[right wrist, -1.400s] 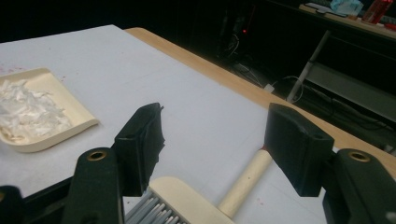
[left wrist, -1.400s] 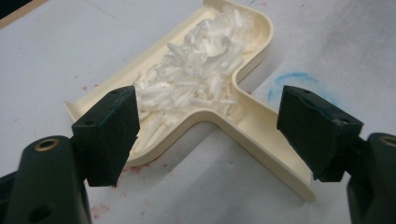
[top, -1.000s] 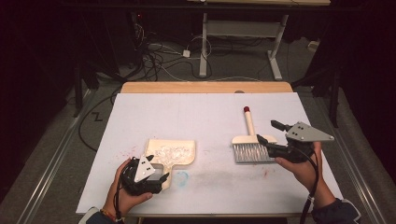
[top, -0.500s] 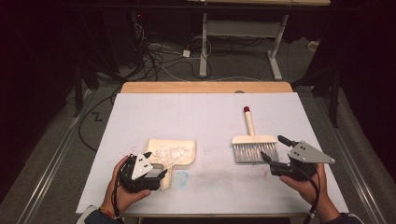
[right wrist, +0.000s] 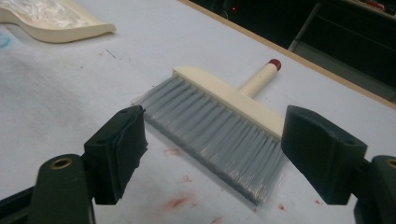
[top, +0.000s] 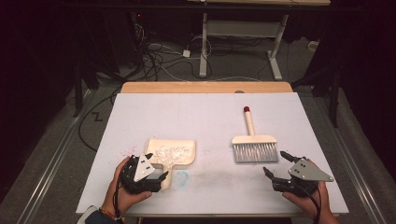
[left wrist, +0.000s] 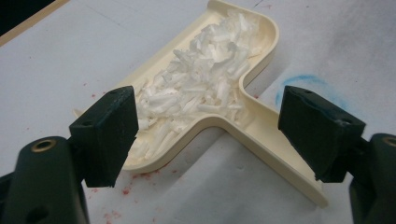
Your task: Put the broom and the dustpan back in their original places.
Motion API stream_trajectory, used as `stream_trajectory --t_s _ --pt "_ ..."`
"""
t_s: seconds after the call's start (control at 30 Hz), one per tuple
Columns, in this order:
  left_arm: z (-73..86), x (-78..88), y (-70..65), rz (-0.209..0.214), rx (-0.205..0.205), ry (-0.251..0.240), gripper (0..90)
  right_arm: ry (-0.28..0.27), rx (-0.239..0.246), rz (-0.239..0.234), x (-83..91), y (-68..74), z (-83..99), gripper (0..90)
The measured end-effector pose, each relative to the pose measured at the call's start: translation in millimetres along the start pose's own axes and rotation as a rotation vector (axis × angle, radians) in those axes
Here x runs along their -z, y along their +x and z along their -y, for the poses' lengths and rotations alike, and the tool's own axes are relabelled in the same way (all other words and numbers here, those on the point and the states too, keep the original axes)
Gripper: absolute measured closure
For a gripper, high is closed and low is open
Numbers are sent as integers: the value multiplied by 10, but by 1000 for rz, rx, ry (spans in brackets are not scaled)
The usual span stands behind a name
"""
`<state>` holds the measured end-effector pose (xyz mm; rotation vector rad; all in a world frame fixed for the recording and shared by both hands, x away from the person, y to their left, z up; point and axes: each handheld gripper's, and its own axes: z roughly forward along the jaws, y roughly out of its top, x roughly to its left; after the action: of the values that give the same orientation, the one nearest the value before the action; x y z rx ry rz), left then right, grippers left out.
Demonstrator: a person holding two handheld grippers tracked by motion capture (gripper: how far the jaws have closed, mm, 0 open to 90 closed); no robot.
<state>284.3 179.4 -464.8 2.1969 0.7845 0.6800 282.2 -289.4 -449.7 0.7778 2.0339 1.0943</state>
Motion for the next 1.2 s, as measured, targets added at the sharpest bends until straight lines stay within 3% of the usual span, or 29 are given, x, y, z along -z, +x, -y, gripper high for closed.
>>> stream_trajectory --t_s 1.2 --pt "15 0 -48 -2 -19 19 193 -18 8 -10 34 31 -65 223"
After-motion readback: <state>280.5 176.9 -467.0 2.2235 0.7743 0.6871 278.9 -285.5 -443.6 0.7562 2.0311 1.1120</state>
